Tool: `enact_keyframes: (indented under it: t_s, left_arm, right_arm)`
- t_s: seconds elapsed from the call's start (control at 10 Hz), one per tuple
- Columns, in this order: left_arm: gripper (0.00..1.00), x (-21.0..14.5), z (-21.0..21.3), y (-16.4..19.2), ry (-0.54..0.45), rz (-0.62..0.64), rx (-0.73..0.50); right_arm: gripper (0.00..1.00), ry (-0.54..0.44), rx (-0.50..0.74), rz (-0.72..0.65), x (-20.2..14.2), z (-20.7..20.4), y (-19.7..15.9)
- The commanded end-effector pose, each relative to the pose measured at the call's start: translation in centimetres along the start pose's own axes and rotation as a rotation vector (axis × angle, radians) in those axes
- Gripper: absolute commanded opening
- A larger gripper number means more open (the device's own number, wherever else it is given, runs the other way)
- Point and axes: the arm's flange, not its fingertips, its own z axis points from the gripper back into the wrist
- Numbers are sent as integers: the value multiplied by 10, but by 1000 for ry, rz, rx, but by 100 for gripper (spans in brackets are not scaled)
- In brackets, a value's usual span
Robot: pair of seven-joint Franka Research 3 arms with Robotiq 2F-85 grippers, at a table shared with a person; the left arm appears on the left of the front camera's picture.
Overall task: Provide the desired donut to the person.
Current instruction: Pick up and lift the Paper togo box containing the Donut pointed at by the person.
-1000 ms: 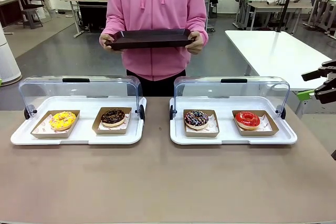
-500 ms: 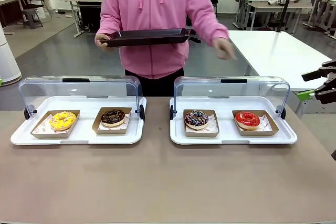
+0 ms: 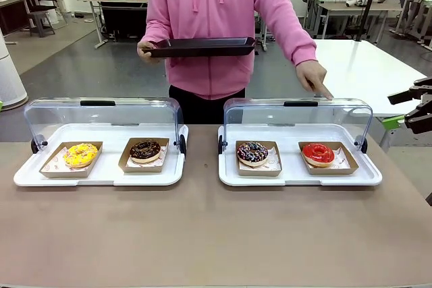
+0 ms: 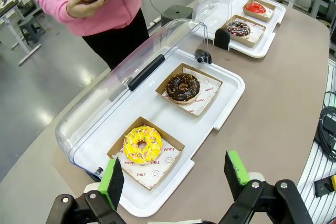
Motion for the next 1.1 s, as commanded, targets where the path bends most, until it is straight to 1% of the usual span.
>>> enact_keyframes:
  t_s: [0.0,0.8,0.9,1.0]
  left_arm:
    - [100,0,0,0,-1,16,-3]
    - [100,0,0,0,-1,16,-3]
    - [100,0,0,0,-1,16,-3]
    - [100,0,0,0,-1,16,-3]
  right_arm:
    - [100,-7,7,-3,-1,-2,-1]
    - [100,0,0,0,0,0,0]
    - [100,118,58,37,17,-3,-6]
    - [100,233,156,83,33,-16,-17]
